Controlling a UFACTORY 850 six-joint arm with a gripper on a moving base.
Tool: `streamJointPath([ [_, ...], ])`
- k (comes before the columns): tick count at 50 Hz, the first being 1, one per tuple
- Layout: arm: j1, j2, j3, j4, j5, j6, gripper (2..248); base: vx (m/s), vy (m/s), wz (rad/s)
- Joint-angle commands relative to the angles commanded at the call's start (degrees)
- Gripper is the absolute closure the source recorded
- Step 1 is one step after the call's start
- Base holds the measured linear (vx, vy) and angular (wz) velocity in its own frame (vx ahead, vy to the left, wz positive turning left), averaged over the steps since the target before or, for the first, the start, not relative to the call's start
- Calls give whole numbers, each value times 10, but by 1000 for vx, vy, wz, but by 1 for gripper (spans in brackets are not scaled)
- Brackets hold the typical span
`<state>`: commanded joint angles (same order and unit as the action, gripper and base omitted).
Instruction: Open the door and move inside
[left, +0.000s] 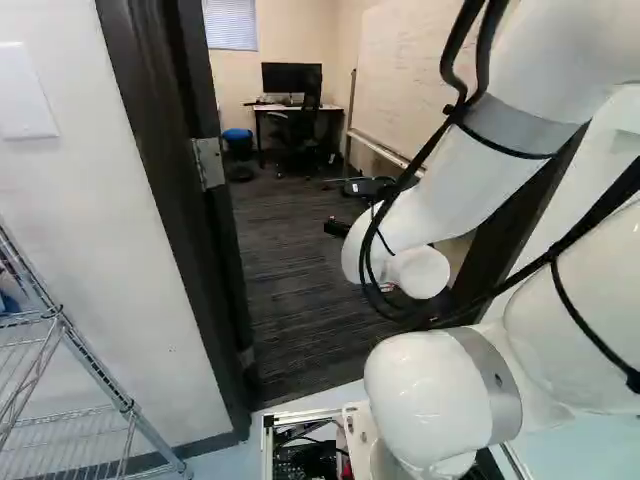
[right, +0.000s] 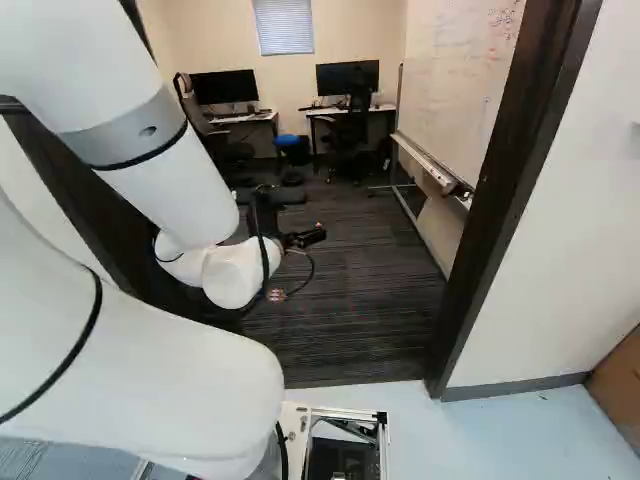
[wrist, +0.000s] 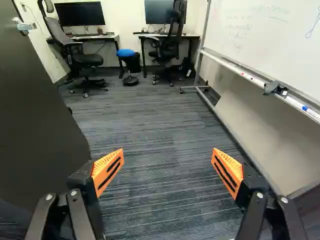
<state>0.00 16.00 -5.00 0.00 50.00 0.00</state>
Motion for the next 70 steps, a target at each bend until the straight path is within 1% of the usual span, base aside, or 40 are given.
streamJointPath([
  [70,0,0,0,0,0,0,3,79,-34,-2],
])
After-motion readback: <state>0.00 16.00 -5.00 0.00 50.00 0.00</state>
